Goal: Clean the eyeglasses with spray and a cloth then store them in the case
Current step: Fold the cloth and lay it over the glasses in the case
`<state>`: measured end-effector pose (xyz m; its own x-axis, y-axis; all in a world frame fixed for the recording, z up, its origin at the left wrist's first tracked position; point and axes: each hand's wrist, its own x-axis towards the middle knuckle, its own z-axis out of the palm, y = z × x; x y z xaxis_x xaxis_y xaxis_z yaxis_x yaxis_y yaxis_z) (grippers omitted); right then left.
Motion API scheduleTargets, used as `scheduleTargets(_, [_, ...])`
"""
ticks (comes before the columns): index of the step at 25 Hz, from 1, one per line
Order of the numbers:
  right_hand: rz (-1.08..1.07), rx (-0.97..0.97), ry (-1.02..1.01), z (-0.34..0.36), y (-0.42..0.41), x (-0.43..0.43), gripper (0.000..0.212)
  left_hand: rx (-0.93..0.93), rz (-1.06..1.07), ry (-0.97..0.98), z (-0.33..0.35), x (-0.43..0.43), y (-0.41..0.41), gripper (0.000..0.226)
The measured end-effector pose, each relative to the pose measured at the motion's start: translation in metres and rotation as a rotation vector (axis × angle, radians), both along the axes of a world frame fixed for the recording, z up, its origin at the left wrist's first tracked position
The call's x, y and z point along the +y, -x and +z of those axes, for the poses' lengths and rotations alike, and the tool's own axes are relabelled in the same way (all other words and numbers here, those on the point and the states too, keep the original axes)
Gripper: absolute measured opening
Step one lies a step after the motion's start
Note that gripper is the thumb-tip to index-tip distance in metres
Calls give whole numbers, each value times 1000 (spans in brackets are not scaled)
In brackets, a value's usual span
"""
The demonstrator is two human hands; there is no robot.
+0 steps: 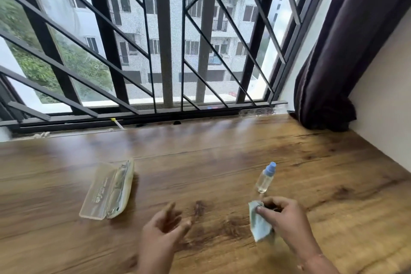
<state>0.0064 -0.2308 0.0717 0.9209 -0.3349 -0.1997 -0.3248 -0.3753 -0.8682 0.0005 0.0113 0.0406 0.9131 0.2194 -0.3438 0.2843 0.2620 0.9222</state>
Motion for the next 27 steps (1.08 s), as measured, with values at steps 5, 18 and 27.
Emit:
scheduleTargets(5, [84,-103,-530,38,-45,82,5,-106,-392,-68,53,-11,-20,52])
scheduleTargets(18, [252,-321,-558,82,-64,92,7,-342,-12,-267,106,8,-51,36])
scheduleTargets(27, [463,-373,-578,121,-81,74,24,-602,224,-337,153,11,-64,23])
